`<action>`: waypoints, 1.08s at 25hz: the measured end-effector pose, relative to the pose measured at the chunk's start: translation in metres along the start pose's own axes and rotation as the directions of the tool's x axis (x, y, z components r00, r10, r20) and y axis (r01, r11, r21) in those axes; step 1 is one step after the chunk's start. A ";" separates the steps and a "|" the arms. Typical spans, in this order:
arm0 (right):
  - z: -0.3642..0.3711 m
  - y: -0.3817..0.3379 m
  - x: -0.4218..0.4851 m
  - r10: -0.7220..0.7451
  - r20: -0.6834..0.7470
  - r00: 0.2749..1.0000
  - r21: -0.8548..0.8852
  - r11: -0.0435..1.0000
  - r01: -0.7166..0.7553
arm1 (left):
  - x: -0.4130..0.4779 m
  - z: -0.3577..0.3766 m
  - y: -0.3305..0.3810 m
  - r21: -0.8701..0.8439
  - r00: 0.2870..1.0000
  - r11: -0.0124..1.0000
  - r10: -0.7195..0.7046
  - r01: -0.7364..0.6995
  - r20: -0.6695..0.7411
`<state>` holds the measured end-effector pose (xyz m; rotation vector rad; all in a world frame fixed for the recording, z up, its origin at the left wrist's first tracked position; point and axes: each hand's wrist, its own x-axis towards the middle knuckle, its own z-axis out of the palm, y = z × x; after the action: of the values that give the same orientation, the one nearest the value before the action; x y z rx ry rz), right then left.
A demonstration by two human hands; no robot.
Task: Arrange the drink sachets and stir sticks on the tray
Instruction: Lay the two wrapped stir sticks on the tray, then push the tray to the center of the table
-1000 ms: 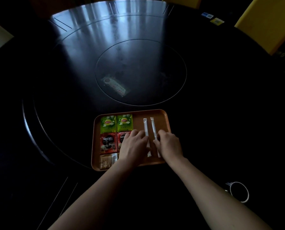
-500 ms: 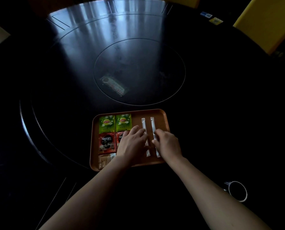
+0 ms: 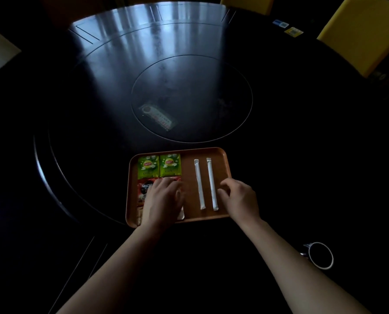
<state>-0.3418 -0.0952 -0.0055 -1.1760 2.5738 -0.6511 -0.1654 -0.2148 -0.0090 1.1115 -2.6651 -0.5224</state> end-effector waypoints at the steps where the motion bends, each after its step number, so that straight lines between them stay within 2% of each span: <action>1: -0.002 0.004 -0.003 0.017 -0.011 1.000 -0.005 1.000 -0.017 | -0.008 -0.003 -0.009 -0.015 0.998 0.999 -0.050 0.049 -0.044; 5: -0.014 0.022 -0.010 0.102 -0.039 0.994 -0.009 0.995 -0.102 | -0.035 -0.020 -0.045 -0.066 0.970 0.977 -0.211 0.205 -0.118; 10: -0.019 0.032 -0.010 0.215 -0.019 0.976 0.013 0.977 -0.215 | -0.045 -0.037 -0.067 -0.083 0.907 0.913 -0.406 0.399 -0.112; 14: -0.019 0.035 -0.006 0.255 0.028 0.966 -0.021 0.967 -0.255 | -0.045 -0.042 -0.075 -0.109 0.821 0.821 -0.568 0.560 -0.053; 27: -0.011 0.016 0.007 0.326 0.104 0.939 -0.049 0.945 -0.323 | -0.038 -0.040 -0.086 -0.292 0.756 0.715 -0.653 0.635 0.043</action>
<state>-0.3611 -0.0875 -0.0043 -0.7426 2.6044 -0.4585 -0.0708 -0.2537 -0.0084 1.9125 -1.9779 -0.9348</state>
